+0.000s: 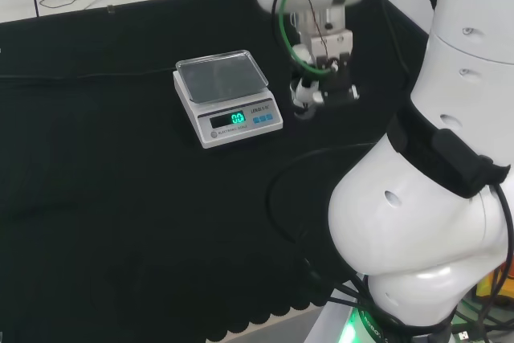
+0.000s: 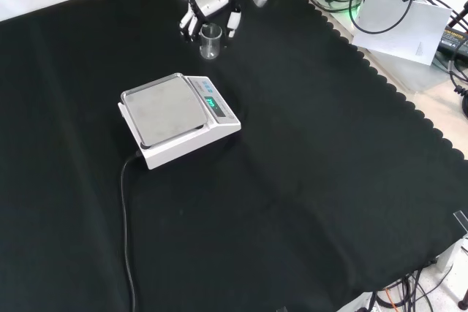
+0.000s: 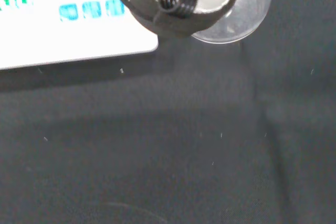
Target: Put the beaker on the electronic balance.
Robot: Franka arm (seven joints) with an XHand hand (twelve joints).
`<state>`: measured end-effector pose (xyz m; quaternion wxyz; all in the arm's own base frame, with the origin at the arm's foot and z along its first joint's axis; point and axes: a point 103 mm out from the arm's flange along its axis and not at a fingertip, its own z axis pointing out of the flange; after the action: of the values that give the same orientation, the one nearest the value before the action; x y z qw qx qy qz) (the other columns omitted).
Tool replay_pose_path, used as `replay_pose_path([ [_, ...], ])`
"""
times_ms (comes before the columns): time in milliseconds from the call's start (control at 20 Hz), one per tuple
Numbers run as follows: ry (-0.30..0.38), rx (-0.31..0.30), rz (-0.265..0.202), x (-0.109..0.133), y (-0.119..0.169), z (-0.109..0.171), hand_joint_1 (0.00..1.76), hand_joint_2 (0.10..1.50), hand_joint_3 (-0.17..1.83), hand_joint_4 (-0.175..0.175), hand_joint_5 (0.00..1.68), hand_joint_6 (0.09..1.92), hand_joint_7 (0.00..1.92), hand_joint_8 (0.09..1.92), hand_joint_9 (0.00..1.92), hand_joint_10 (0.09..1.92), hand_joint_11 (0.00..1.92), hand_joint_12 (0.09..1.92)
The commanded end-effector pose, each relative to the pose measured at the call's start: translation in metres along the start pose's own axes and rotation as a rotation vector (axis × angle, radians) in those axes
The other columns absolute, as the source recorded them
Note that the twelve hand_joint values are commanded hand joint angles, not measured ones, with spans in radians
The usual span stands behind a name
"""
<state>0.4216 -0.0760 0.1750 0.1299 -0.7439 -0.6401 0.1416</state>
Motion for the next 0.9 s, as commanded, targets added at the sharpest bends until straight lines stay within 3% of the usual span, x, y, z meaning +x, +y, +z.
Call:
replay_pose_path([
  [50,-0.089,0.029,0.081,0.006,-0.018,-0.086,1.5,1.09,0.0,-0.175,0.91,1.11,0.74,1.2,1.11,0.93,0.94,1.24],
  [500,-0.042,-0.015,-0.005,0.012,-0.018,-0.115,1.51,1.09,0.0,-0.175,0.92,1.09,0.76,1.17,1.2,0.88,0.87,1.24],
  [900,0.048,-0.015,-0.076,0.025,0.011,-0.118,1.51,1.08,0.0,-0.175,0.92,1.08,0.77,1.16,1.17,0.91,0.92,1.18],
])
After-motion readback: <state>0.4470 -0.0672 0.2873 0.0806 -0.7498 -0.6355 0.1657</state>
